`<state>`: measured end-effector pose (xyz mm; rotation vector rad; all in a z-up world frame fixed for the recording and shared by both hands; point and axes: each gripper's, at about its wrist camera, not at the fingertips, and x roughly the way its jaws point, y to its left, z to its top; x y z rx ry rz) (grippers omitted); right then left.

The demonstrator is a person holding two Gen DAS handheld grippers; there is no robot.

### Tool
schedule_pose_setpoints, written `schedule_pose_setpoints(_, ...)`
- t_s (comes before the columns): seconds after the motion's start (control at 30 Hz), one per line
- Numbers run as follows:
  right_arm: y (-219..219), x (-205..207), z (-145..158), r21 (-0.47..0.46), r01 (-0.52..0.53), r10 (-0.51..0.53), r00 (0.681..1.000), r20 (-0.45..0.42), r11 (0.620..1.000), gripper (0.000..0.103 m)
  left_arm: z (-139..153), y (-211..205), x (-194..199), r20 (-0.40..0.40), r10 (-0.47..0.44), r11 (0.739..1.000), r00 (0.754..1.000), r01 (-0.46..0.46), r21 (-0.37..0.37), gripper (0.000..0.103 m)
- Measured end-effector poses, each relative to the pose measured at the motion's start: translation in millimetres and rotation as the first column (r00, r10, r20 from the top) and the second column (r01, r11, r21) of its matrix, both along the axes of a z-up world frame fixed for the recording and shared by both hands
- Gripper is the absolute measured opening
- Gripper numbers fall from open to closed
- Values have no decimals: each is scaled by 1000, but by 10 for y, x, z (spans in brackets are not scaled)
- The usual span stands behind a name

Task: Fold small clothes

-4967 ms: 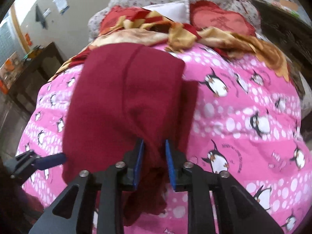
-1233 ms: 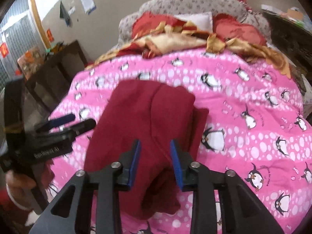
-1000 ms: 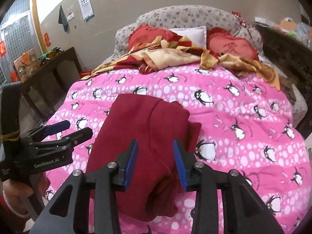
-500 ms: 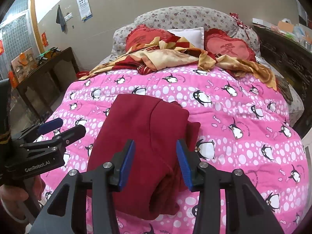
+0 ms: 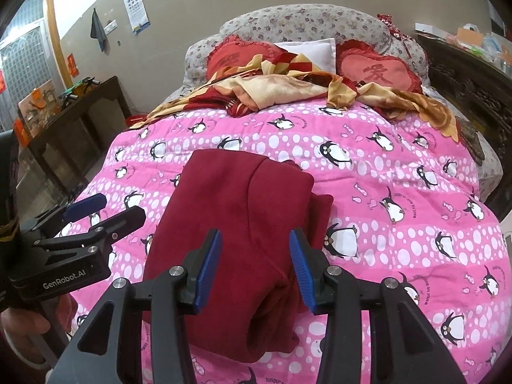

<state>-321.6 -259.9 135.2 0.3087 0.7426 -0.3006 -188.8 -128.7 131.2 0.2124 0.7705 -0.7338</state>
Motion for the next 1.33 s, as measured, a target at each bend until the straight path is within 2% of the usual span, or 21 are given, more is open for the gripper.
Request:
schedule_pose_setpoints(0.57, -2, 51, -59, 19, -6, 6, 1000, -16, 1000, 61, -2, -30, 2, 10, -10, 1000, 1000, 10, 5, 85)
schedule_pose_setpoints(1.33, -81, 135, -202, 48, -3, 5, 999, -42, 999, 61, -173, -25, 178, -35, -6, 1000, 999, 6, 7, 85)
